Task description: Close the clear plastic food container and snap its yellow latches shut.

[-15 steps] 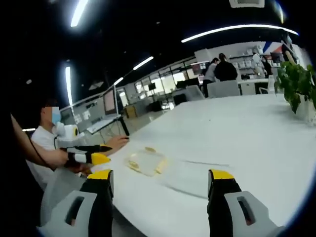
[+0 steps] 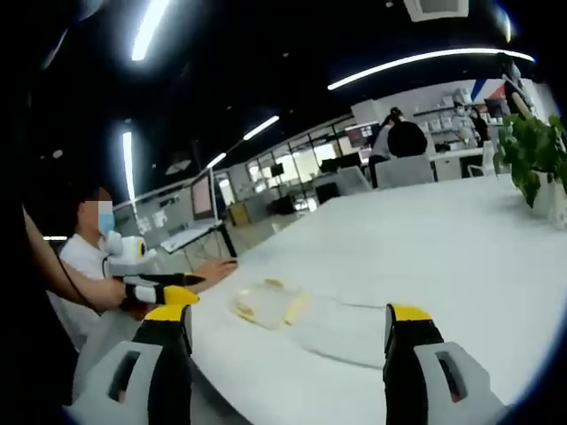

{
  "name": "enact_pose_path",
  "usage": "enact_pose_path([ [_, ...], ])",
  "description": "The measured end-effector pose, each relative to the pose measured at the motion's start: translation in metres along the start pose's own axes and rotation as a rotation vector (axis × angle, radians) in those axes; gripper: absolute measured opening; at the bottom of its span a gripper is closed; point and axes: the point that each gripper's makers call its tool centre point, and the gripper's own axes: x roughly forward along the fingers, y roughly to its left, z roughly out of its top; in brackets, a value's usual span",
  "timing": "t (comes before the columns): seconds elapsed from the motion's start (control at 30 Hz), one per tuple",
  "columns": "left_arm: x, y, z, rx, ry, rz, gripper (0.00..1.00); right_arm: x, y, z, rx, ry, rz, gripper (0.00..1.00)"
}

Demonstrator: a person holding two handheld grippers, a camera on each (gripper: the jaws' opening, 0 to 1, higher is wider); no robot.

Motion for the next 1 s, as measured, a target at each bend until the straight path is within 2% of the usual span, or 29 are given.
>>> enact_pose_path([
  [0.07, 0.0, 0.0, -0.002, 0.005, 0.013, 0.004, 0.99, 0.0, -0.001, -0.006, 0.025, 0.031, -0.008, 0.94],
  [0.17, 0.0, 0.0, -0.001, 0.009, 0.014, 0.005, 0.99, 0.0, -0.001, 0.0, 0.006, -0.003, -0.003, 0.93],
  [0.4, 0.001, -0.001, -0.003, 0.013, 0.028, 0.002, 0.97, 0.001, 0.0, -0.004, 0.021, 0.023, 0.002, 0.94],
  [0.5, 0.002, -0.002, -0.004, 0.015, 0.033, -0.003, 0.96, -0.001, -0.001, 0.003, -0.006, -0.006, -0.007, 0.9],
  [0.7, 0.003, -0.002, -0.004, 0.023, 0.037, -0.009, 0.91, 0.0, -0.001, 0.002, -0.01, 0.005, -0.005, 0.85],
  [0.77, 0.003, -0.003, -0.003, 0.03, 0.041, -0.009, 0.9, -0.002, -0.001, 0.007, -0.015, -0.012, -0.002, 0.83],
  [1.0, 0.001, -0.005, 0.003, 0.084, 0.043, -0.028, 0.86, -0.004, -0.008, 0.014, -0.008, -0.024, -0.033, 0.81],
])
